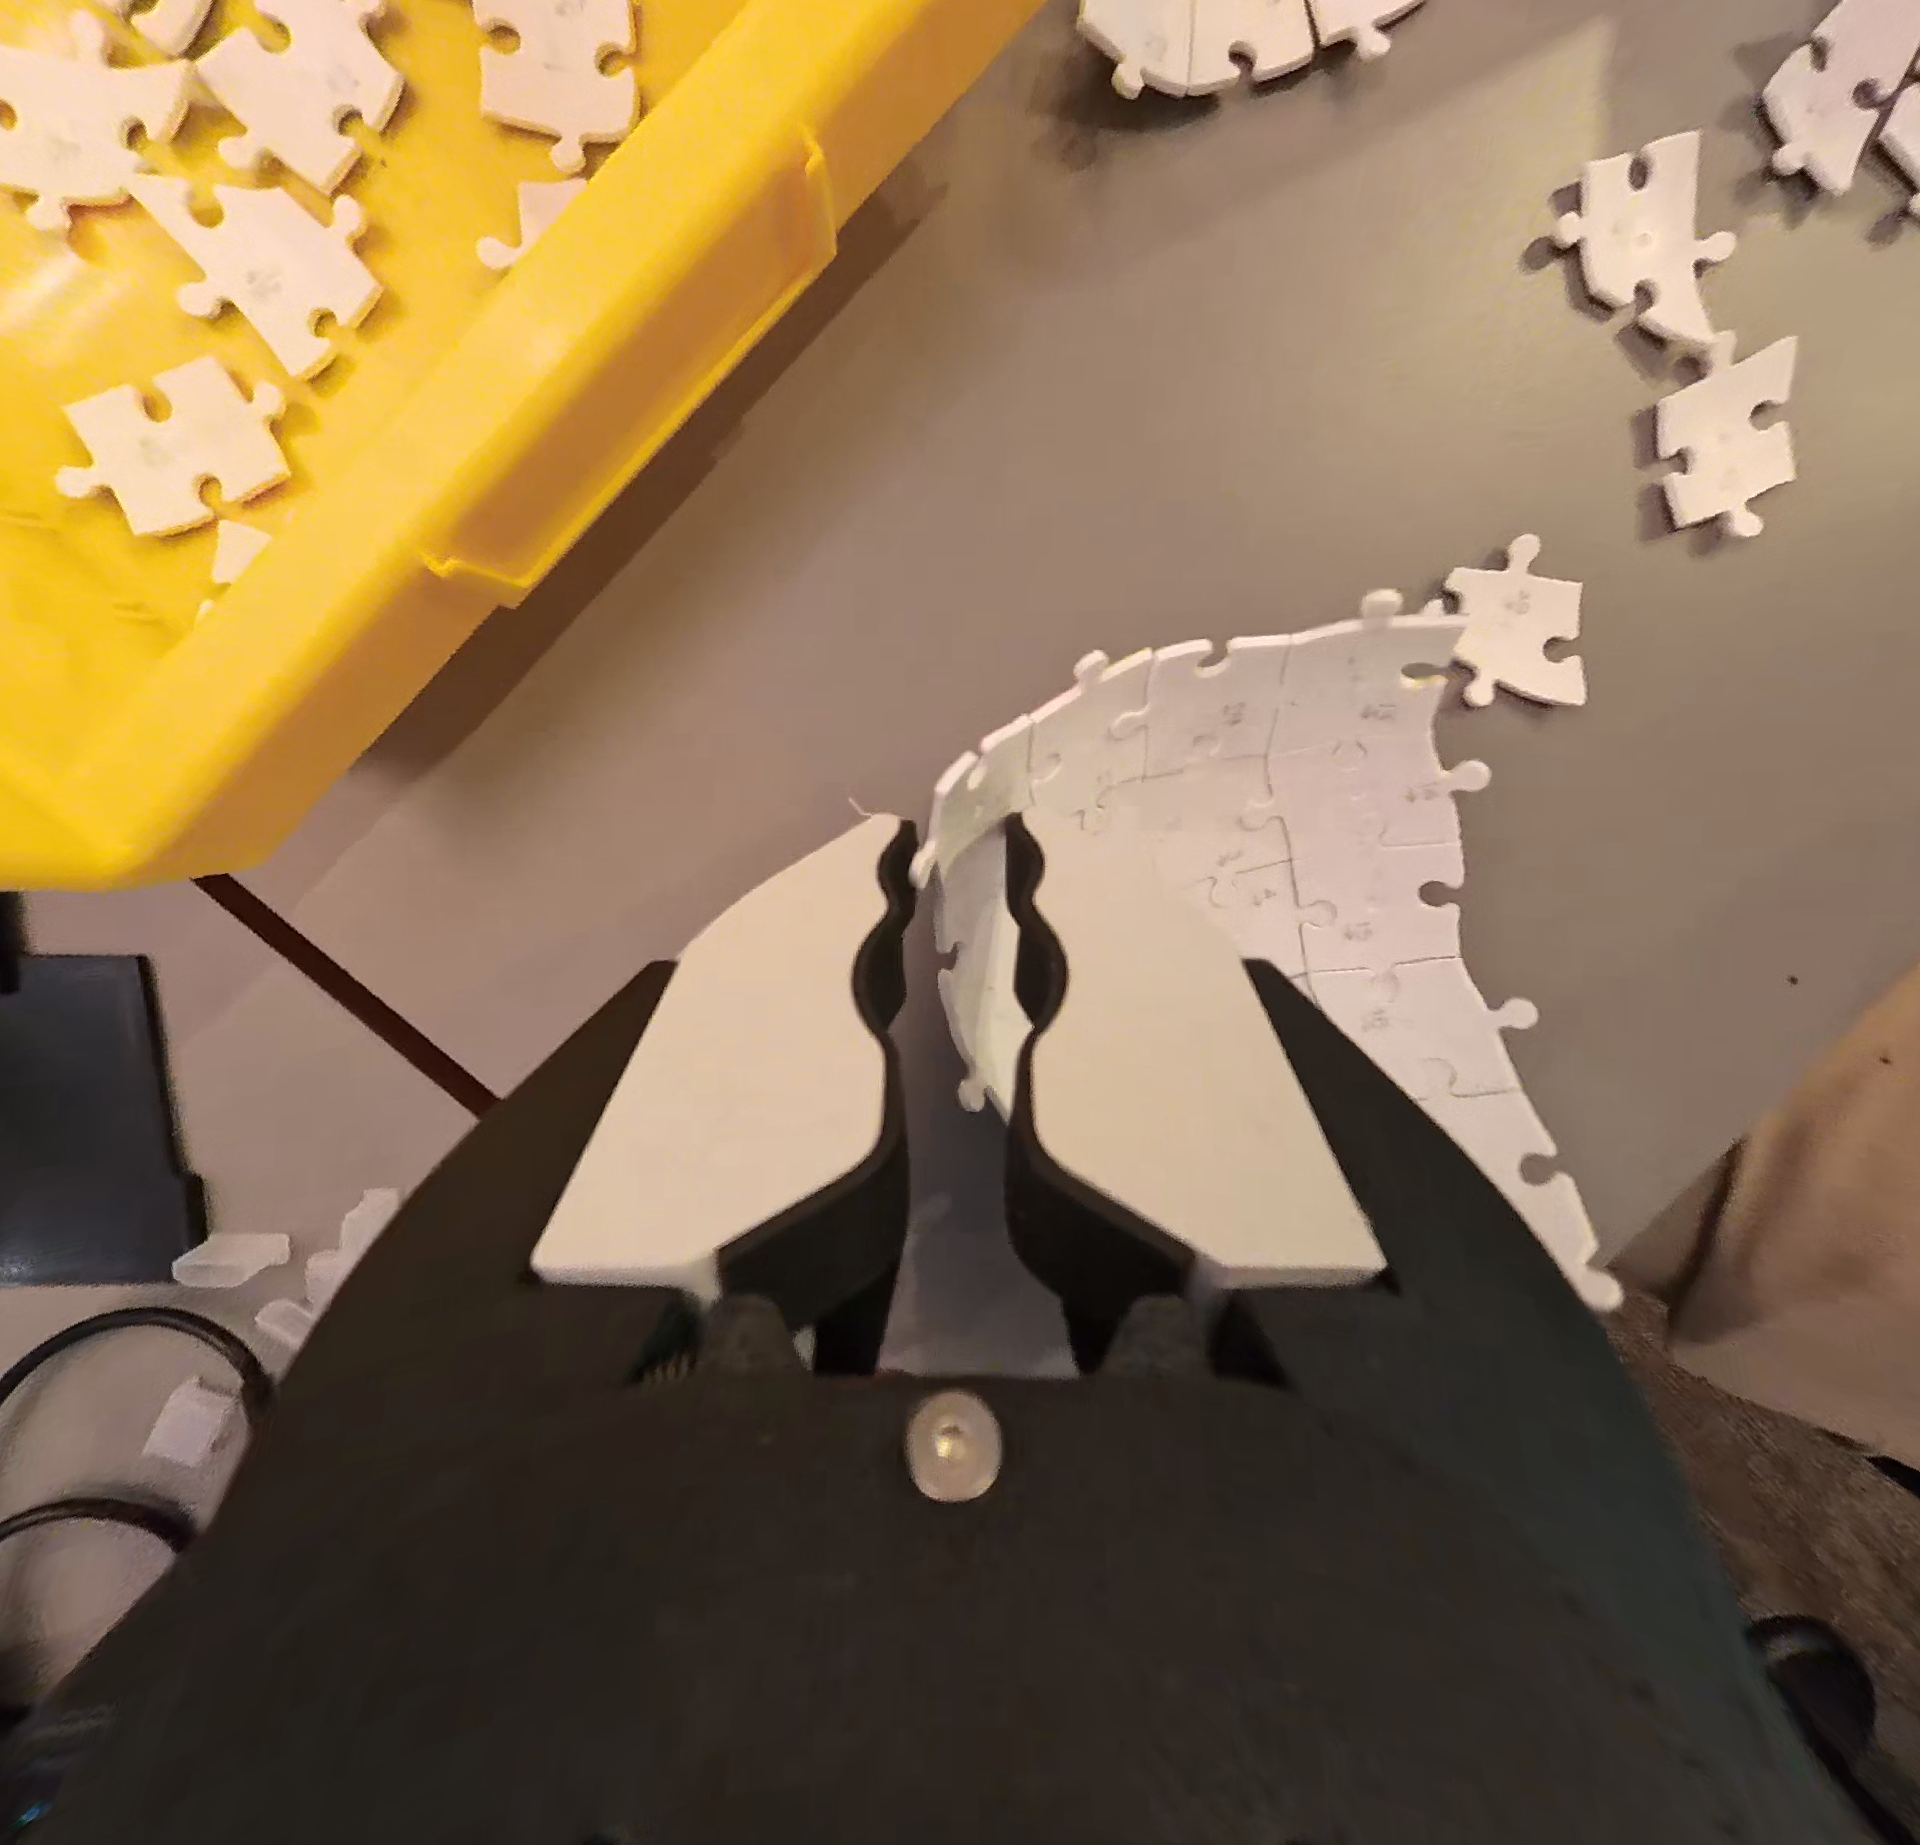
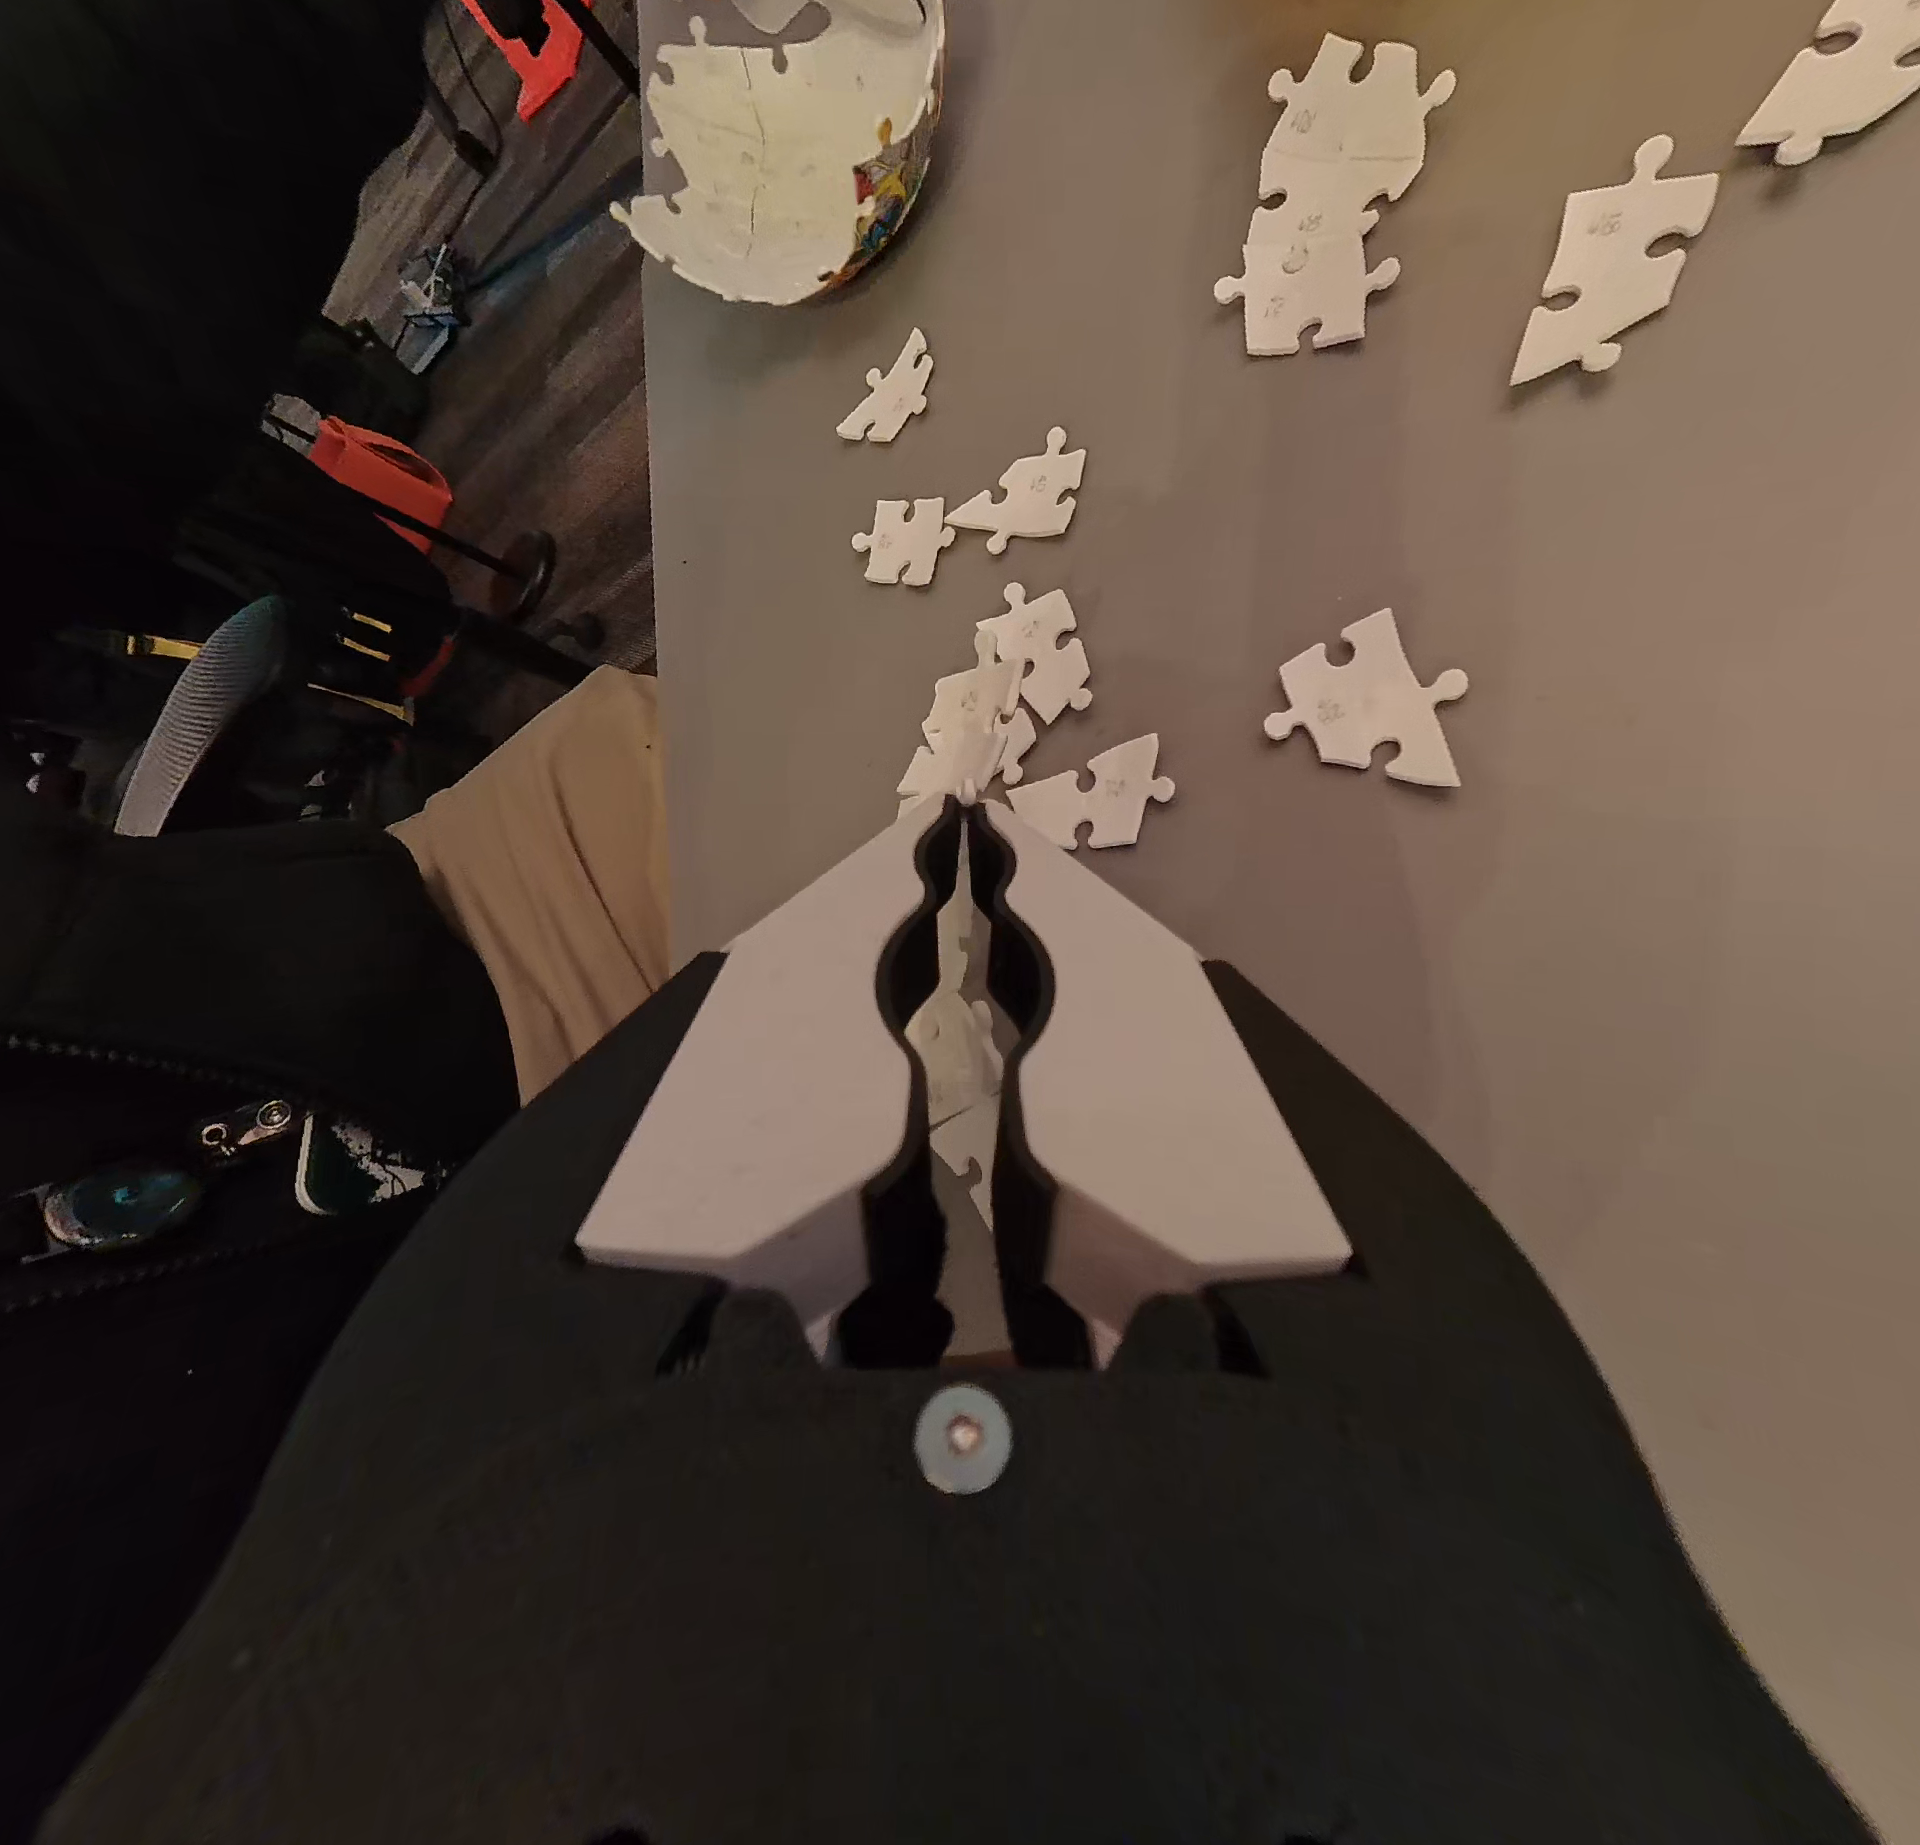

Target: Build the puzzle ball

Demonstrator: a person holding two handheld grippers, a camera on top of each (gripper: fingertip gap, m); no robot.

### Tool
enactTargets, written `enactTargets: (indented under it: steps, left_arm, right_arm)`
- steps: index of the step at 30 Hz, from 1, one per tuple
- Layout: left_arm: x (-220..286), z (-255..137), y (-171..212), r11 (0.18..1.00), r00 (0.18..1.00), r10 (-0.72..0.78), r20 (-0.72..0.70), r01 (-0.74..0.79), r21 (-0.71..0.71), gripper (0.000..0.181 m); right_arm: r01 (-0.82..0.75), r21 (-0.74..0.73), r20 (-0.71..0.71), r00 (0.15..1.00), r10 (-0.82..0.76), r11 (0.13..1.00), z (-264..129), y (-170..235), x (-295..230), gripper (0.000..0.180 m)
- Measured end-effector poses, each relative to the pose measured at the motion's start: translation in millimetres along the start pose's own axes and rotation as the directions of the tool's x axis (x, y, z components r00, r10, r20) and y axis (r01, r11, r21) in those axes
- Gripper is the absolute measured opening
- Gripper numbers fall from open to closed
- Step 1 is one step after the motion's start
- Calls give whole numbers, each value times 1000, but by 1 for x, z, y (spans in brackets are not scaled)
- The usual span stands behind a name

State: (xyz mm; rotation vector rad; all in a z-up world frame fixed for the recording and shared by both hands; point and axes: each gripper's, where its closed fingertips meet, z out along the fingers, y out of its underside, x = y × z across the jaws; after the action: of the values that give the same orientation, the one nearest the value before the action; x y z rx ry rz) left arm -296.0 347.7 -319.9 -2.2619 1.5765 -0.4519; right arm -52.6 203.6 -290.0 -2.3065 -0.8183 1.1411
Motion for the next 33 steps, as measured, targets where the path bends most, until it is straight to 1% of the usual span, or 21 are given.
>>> enactTargets:
  steps: [1,15,27,33]
  left_arm:
    - [1,0,0,1000,1000,-13,-5,13,3,15]
    - [8,-14,7,983,981,-178,78,175,45,6]
    - [17,-26,13,963,962,-252,106,238,129,3]
    - [23,-31,11,952,957,-260,132,232,198,2]
  right_arm:
    - [-2,1,0,1000,2,1000,0,0,0,0]
    - [26,1,11,1000,-26,1000,16,-14,-11,0]
    - [64,-3,38,997,-64,998,32,-30,-21,0]
    - [76,-2,51,996,-76,997,36,-34,-24,0]
